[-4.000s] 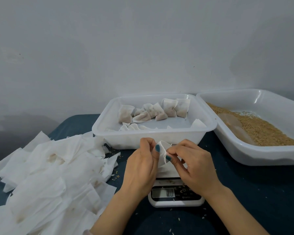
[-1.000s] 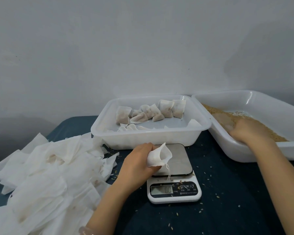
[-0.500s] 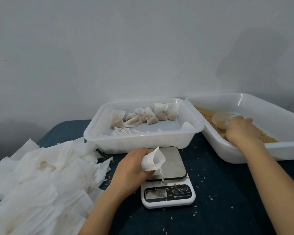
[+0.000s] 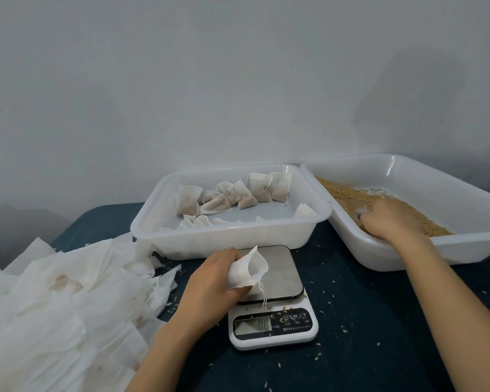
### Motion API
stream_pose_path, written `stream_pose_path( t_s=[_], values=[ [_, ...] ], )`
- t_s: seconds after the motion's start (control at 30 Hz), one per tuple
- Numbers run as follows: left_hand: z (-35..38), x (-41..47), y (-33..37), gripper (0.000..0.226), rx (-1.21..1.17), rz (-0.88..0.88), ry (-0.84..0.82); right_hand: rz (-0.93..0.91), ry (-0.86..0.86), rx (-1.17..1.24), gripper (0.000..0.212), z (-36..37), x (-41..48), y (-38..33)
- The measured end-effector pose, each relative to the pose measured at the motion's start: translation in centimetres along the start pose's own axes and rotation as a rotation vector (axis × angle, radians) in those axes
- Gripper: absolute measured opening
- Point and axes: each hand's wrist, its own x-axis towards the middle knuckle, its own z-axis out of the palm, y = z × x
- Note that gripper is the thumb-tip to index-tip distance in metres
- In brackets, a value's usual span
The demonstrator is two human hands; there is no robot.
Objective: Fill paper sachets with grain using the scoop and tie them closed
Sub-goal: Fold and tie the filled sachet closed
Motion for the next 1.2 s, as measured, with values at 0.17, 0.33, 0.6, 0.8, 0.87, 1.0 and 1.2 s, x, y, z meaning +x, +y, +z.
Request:
stream_pose_path(
  t_s=[0.17, 0.33, 0.6, 0.8, 0.87, 1.0, 1.2],
  values=[
    [0.0, 0.0, -0.1, 0.023, -0.03, -0.021, 0.008, 0.051, 0.016, 0.065, 0.026, 0.0, 0.0, 0.2],
    [-0.1, -0.1, -0.1, 0.022, -0.045, -0.016, 0.023, 0.093, 0.011, 0.096, 0.038, 0.1, 0.4, 0.3],
    [-0.3, 0.3, 0.1, 0.014, -0.318, -0.057, 0.088, 0.137, 0.085, 0.143, 0.039, 0.0, 0.3, 0.3],
    [-0.4, 0.4, 0.2, 0.019, -0.439, -0.107, 0.122, 0.052, 0.188, 0.152, 0.025, -0.1, -0.3, 0.4],
    [-0.4, 0.5, -0.1, 0.025, -0.471, -0.123, 0.115, -0.004, 0.241, 0.135, 0.022, 0.0, -0.3, 0.3],
    [-0.2, 0.7, -0.5, 0.015, -0.473, -0.152, 0.132, -0.148, 0.28, 0.154, 0.029, -0.1, -0.6, -0.1],
    [-0.5, 0.8, -0.9, 0.027, -0.492, -0.213, 0.151, -0.406, 0.248, 0.34, 0.03, -0.4, -2.0, -0.9]
  ],
)
